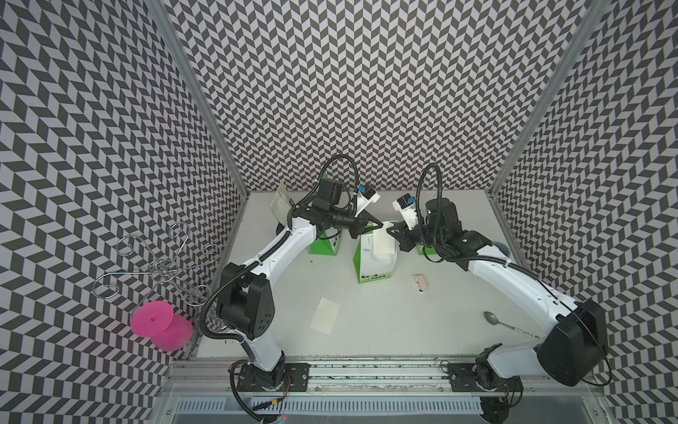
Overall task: Staple the receipts to the bags
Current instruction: Hold the receipt from the takeout bag.
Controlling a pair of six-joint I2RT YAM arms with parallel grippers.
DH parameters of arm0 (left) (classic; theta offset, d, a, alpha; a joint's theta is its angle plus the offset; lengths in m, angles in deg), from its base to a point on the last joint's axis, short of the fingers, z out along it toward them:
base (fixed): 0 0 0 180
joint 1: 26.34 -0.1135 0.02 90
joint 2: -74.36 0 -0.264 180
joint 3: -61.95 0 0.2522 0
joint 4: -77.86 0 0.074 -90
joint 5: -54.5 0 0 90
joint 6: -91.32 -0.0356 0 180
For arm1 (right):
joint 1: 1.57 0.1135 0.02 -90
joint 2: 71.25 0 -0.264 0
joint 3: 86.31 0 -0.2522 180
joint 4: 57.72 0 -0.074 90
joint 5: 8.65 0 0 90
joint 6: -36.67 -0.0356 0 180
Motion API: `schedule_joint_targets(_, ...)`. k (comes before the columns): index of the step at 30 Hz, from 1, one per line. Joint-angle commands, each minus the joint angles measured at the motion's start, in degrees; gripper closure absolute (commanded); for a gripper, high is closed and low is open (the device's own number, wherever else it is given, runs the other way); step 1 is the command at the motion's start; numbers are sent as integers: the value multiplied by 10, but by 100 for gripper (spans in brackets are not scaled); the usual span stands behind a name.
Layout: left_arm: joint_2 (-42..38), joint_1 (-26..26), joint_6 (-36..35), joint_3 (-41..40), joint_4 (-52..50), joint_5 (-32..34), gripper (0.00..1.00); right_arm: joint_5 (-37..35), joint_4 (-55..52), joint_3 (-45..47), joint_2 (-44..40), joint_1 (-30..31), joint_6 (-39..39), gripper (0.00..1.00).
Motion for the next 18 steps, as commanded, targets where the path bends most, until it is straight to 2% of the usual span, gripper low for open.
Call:
schedule_joint_targets(1,-2,7,-14,15,-8,-10,100,-21,14,-16,7,3,3,98)
schedule_joint_targets(3,-7,8,-12,6,2,2,100,-38,14,-14,0,3,-8,79)
schedule_joint_targets(5,-16,10,-1,-2,15,18,100,-66,12,-11,-13,3,-29,52)
schedule_joint_targets(7,-27,10,14,-16,31,33,100,-97,17,0,-33,2,-55,37)
schedule_joint_targets(13,-79,15,128,-81,112,151,100,-185,71,91,-142,2,-146,23)
schedule_joint_targets(18,-150,34,215,-172,181,222,100,-197,8,137,-196,2,-188,22)
